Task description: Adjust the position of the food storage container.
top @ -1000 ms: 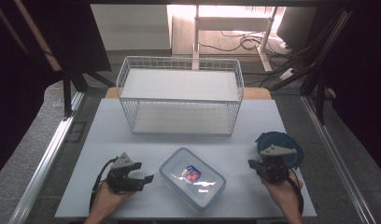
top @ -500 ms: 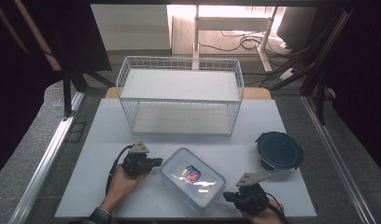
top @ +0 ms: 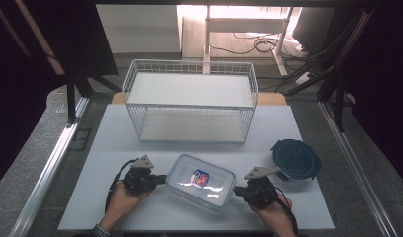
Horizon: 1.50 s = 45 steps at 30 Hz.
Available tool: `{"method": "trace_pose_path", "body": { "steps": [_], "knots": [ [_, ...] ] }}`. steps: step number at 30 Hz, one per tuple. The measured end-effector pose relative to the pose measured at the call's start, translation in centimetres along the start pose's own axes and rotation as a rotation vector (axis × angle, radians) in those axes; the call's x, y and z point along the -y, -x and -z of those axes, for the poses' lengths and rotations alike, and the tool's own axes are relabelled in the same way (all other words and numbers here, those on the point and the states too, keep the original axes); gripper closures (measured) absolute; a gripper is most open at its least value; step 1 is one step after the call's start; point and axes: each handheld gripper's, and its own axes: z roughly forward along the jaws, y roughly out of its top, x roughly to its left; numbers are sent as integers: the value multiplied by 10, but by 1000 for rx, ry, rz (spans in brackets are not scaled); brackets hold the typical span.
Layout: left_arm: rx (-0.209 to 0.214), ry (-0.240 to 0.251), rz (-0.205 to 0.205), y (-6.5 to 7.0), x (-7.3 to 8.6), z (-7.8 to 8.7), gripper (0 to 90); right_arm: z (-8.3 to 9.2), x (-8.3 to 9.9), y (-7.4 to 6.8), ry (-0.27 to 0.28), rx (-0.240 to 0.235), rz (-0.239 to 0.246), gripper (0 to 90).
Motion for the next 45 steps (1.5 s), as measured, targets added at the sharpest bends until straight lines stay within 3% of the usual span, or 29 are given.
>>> {"method": "trace_pose_path", "body": {
  "steps": [2, 5, 9, 12, 16, 19, 21, 24, 29, 32, 35, 38, 41, 45],
  "knots": [
    [4, 5, 11, 1, 2, 1, 900, -4, -4, 3, 4, 0, 0, 896],
    [-38, -12, 3, 8, 6, 5, 900, -18, -18, 8, -1, 8, 8, 896],
    [-51, -13, 9, 9, 8, 8, 900, -29, -31, 15, 4, 10, 13, 896],
    [-71, -4, 19, 7, 8, 11, 898, -34, -35, 18, 4, -10, -6, 896],
    [-69, -1, 26, 5, 9, 12, 889, -35, -37, 17, 3, -1, 11, 896],
    [-88, -3, 14, 5, 9, 13, 834, -35, -37, 16, 6, 1, 20, 896],
    [-126, 5, 3, 6, 10, 16, 780, -27, -37, 14, 24, 33, 52, 894],
    [-142, 24, 3, 5, 13, 24, 649, -15, -33, 13, 61, 35, 76, 874],
    [-175, 39, -20, 9, 23, 34, 432, 3, -18, 14, 115, 43, 96, 685],
    [-178, 59, -27, 12, 29, 37, 305, 8, -13, 16, 139, 46, 87, 496],
    [-215, 79, -14, 14, 34, 41, 123, 8, -12, 17, 155, 47, 83, 314],
    [-207, 79, -10, 14, 39, 43, 9, 5, -9, 16, 189, 37, 97, 152],
    [-209, 90, 1, 12, 43, 44, 8, 1, -7, 14, 182, 59, 113, 59],
    [-188, 118, 22, 7, 47, 45, 2, -4, -5, 13, 155, 57, 117, 31]
  ]
}}
